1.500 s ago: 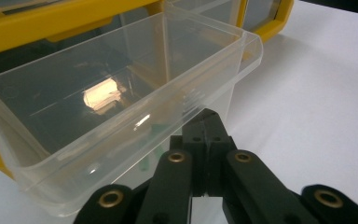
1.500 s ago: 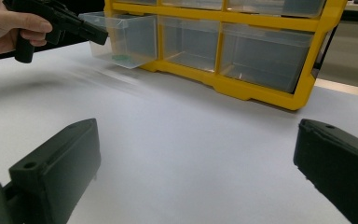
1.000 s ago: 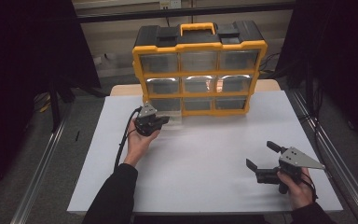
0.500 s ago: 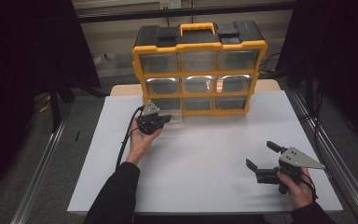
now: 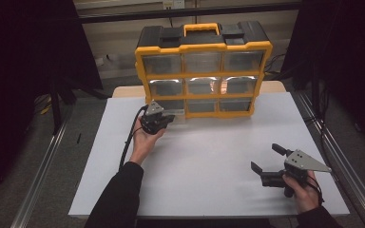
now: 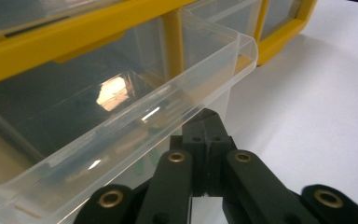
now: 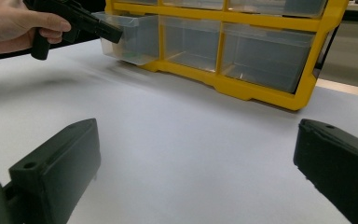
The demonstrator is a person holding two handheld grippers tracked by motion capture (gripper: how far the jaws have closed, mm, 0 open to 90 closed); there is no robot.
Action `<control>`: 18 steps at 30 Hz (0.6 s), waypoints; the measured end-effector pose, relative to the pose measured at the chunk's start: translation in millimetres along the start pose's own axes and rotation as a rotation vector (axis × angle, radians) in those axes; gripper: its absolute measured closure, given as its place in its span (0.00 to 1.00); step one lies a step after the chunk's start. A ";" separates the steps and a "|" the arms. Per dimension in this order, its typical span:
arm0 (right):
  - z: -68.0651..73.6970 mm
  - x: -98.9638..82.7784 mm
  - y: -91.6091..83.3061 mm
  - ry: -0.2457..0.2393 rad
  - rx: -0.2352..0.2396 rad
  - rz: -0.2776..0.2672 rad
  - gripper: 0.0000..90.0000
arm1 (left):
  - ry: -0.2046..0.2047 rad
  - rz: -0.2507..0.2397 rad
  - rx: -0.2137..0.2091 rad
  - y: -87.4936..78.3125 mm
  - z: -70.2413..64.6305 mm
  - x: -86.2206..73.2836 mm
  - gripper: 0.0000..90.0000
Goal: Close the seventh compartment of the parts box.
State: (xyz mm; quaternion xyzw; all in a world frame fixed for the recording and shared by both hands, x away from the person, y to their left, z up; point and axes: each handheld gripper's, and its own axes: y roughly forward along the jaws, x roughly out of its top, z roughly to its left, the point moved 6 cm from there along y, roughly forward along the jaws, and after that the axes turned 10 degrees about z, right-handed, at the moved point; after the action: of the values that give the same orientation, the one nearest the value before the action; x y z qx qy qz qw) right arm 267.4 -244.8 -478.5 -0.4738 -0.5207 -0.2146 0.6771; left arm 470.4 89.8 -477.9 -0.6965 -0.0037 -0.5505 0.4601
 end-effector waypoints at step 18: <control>-1.0 -0.1 0.2 0.007 0.006 -0.003 0.00 | -0.005 -0.006 0.017 7.4 6.2 4.1 1.00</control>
State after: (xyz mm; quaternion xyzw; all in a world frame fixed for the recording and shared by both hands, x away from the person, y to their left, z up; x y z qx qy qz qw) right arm 268.0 -245.5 -478.8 -0.4700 -0.5198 -0.2158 0.6800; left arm 480.5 87.5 -479.2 -0.6940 -0.0117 -0.5502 0.4642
